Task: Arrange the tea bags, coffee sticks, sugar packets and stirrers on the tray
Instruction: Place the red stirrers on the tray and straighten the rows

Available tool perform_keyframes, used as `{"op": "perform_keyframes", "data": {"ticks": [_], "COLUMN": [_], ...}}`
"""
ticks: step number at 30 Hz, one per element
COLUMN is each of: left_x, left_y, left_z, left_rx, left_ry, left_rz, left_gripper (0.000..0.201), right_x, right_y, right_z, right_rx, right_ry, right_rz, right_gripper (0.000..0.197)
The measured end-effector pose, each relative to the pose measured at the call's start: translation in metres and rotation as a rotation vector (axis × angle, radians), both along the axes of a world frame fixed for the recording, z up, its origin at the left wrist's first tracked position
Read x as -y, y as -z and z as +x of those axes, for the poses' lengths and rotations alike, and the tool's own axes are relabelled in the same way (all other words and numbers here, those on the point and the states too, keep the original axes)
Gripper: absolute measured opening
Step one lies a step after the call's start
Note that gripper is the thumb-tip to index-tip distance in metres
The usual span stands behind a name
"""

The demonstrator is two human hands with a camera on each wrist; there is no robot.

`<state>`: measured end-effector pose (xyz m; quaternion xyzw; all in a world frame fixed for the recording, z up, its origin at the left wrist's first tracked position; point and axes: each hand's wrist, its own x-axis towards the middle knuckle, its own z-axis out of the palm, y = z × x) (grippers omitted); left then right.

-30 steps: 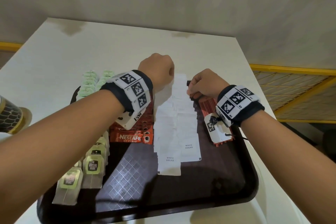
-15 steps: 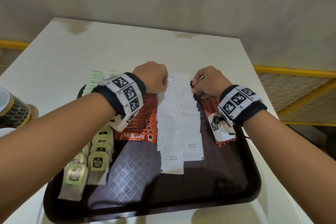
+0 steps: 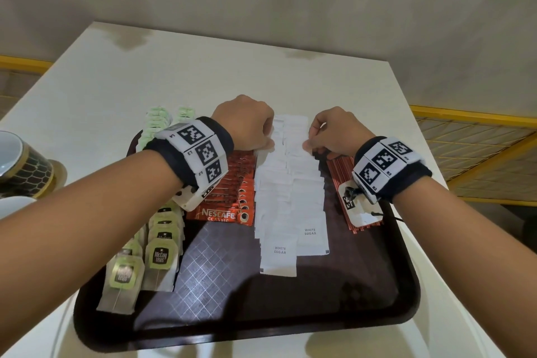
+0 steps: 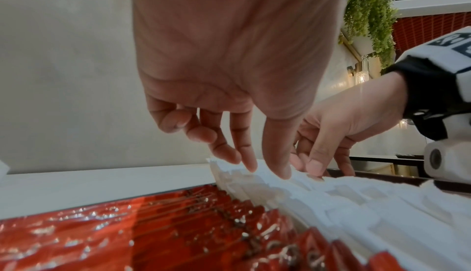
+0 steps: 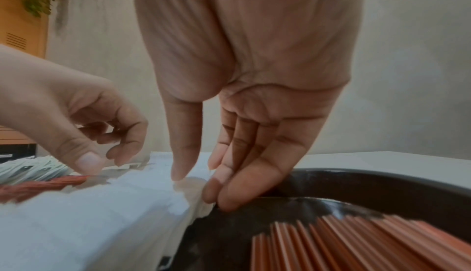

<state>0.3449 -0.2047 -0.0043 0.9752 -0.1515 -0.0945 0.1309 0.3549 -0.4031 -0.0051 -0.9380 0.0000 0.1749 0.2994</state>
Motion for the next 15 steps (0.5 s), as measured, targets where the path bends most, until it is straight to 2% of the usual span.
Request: {"op": "perform_keyframes", "data": {"ticks": [2,7,15], "left_x": [0.000,0.001,0.001], "left_y": [0.001,0.002,-0.008], "left_z": [-0.001,-0.003,-0.008], "left_rx": [-0.015,-0.001,-0.001], "left_ry": [0.011,0.017,0.042], "left_rz": [0.019,0.007,0.006], "left_gripper": [0.023,0.006,0.013], "right_x": [-0.002,-0.004,0.008], "right_y": [0.000,0.001,-0.005], "right_z": [-0.001,-0.002,-0.008], "right_rx": [0.001,0.003,-0.084], "right_ry": [-0.017,-0.020,-0.055], "right_rz": [-0.017,-0.027,-0.029], "right_gripper": [0.019,0.021,0.015]}}
